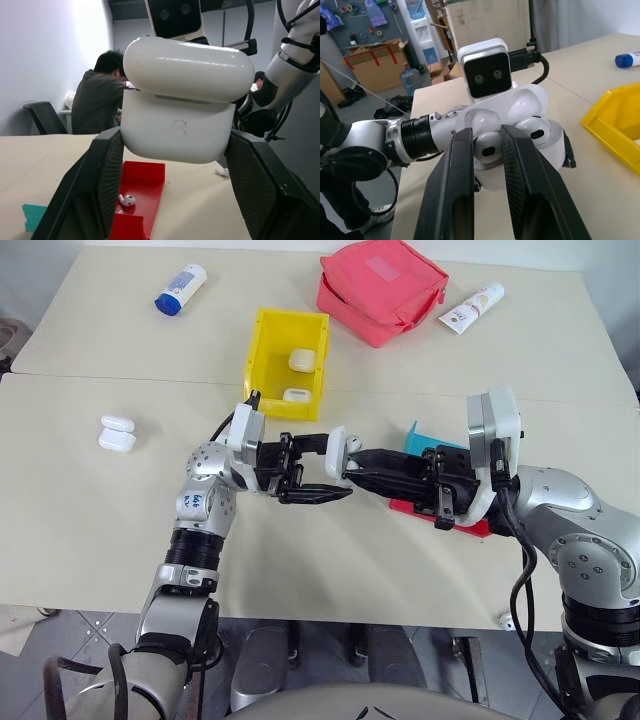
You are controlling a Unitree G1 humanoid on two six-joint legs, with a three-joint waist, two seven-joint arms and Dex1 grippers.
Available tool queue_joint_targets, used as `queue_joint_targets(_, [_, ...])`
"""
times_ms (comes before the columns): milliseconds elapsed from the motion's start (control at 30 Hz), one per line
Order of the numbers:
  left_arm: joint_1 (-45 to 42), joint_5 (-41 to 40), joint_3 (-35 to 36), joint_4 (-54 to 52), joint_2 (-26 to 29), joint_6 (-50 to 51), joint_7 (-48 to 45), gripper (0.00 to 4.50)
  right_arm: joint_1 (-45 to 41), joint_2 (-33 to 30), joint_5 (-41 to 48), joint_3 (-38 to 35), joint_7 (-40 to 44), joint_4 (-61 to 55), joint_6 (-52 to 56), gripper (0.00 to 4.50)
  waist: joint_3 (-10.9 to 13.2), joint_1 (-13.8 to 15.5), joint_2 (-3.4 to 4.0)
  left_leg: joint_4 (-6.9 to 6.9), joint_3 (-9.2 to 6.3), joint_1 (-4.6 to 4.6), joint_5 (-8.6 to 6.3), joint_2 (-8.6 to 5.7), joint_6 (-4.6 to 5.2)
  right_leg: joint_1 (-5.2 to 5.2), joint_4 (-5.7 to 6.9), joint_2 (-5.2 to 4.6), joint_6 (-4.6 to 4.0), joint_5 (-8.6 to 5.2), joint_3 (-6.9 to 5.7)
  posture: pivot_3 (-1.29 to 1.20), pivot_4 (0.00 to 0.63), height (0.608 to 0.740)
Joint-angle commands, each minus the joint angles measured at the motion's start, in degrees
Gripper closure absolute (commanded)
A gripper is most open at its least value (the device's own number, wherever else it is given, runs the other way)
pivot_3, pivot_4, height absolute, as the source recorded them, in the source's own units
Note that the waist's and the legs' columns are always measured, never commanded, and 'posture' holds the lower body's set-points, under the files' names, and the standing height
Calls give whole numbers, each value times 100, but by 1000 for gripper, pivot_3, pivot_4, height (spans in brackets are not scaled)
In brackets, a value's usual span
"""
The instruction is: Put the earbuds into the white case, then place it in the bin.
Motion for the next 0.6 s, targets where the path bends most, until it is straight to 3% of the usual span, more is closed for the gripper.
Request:
queue_joint_targets(33, [-171, -153, 129, -149, -33, -110, 24, 1772, -21, -112, 5, 52, 147, -106, 34, 3333, 0, -1, 0, 0, 0, 0, 0, 0, 0, 0, 0, 0, 0, 0, 0, 0, 150, 740])
queue_joint_targets(167, [-184, -141, 127, -124, -36, -130, 31, 1772, -44, -100, -77, 68, 184, -134, -24, 2137, 0, -2, 0, 0, 0, 0, 0, 0, 0, 0, 0, 0, 0, 0, 0, 0, 150, 740])
queue_joint_targets(600, [-80, -57, 112, -3, 99, -120, -51, 1772, -182, -191, -134, -55, 278, -256, -83, 2137, 0, -1, 0, 0, 0, 0, 0, 0, 0, 0, 0, 0, 0, 0, 0, 0, 150, 740])
